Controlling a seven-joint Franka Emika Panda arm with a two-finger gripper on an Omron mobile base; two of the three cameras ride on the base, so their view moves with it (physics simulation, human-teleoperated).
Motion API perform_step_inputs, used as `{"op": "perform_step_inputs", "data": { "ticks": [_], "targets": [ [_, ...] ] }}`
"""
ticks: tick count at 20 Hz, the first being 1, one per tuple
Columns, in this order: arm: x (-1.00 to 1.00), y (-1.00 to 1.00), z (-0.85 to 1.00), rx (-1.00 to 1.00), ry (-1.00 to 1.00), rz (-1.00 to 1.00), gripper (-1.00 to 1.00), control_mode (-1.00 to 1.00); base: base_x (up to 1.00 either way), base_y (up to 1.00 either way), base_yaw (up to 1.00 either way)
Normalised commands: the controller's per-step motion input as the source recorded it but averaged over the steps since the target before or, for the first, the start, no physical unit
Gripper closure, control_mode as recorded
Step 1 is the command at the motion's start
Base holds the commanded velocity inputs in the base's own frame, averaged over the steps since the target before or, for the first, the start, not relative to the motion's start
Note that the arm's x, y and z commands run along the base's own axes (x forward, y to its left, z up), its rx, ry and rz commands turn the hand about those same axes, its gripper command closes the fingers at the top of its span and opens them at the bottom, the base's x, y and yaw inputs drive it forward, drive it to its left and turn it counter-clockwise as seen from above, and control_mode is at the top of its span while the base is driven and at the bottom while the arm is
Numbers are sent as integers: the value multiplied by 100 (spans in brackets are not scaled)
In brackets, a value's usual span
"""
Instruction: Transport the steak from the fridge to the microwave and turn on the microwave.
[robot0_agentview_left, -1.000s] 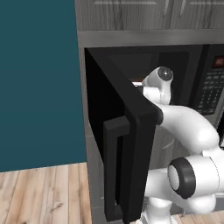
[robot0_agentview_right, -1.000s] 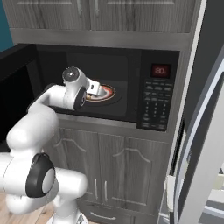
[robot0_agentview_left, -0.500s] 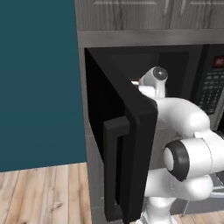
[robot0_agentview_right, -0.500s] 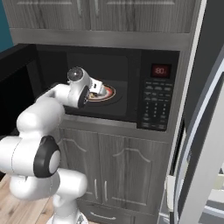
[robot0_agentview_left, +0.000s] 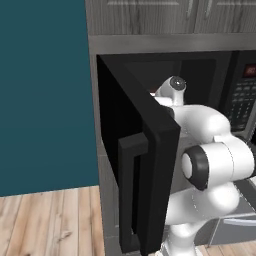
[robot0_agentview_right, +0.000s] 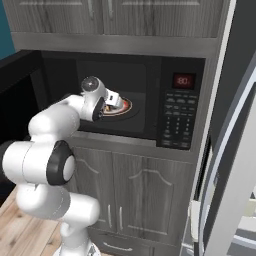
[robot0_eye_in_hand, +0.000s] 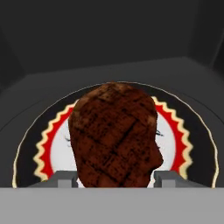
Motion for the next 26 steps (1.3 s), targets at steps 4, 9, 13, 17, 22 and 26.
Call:
{"op": "perform_step_inputs", "data": {
  "ticks": [4, 9, 13, 17, 22, 26],
  "targets": [
    [23, 0, -11, 0, 3, 0, 100, -100, 0, 0, 0],
    [22, 0, -8, 0, 1, 0, 100, -100, 0, 0, 0],
    [22, 0, -14, 0, 3, 0, 100, -100, 0, 0, 0],
    [11, 0, -12, 0, 1, 0, 100, -100, 0, 0, 0],
    [14, 0, -7, 0, 0, 0, 100, -100, 0, 0, 0],
    [14, 0, -7, 0, 0, 0, 100, -100, 0, 0, 0]
  ]
}}
